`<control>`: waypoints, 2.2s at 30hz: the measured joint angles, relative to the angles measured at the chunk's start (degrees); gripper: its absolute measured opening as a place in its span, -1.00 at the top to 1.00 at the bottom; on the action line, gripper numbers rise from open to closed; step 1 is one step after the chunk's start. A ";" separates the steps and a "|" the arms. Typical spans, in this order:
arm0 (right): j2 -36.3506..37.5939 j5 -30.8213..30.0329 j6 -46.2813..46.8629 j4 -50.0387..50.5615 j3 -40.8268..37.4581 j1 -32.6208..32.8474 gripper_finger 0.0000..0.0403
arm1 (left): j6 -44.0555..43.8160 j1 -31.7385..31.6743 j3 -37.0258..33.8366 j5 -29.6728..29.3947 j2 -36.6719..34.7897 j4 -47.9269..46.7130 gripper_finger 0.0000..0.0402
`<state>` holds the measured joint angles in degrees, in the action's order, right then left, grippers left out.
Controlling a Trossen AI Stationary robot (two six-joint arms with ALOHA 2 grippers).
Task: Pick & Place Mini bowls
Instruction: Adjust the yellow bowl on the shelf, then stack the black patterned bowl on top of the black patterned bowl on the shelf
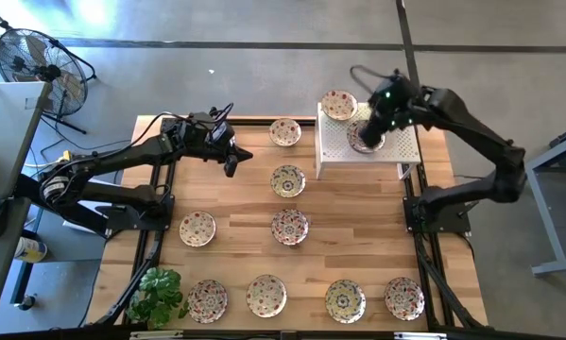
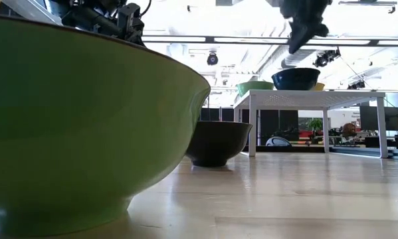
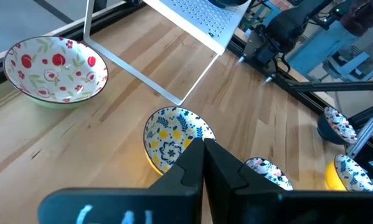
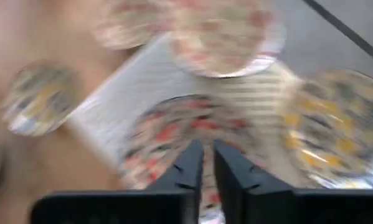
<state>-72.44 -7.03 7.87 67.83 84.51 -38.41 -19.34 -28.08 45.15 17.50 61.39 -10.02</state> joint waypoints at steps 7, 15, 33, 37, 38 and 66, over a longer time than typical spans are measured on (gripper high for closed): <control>-8.01 -1.57 2.67 -3.41 -0.07 -12.82 0.93 | 1.17 -0.01 0.00 -0.03 0.00 2.00 1.00; -13.11 0.00 3.26 -3.03 -0.07 -17.10 0.99 | 1.10 -0.01 0.00 -0.03 0.00 2.51 1.00; -11.11 5.66 2.63 -2.23 0.26 -17.49 1.00 | 1.10 -0.01 0.00 -0.02 0.00 2.58 1.00; -7.30 5.74 2.63 -2.70 1.47 -16.72 1.00 | 1.49 -0.01 0.00 -0.01 0.00 2.59 1.00; -6.00 5.86 2.65 -2.68 1.53 -16.10 1.00 | 1.51 -0.01 0.00 -0.02 0.00 2.58 1.00; 3.81 -4.46 16.82 -11.67 1.57 30.34 0.94 | -0.21 -0.04 0.00 -3.66 0.00 2.13 1.00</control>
<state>-68.63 -11.48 24.69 56.16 86.08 -8.07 -19.55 -28.12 45.15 13.85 61.39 -7.90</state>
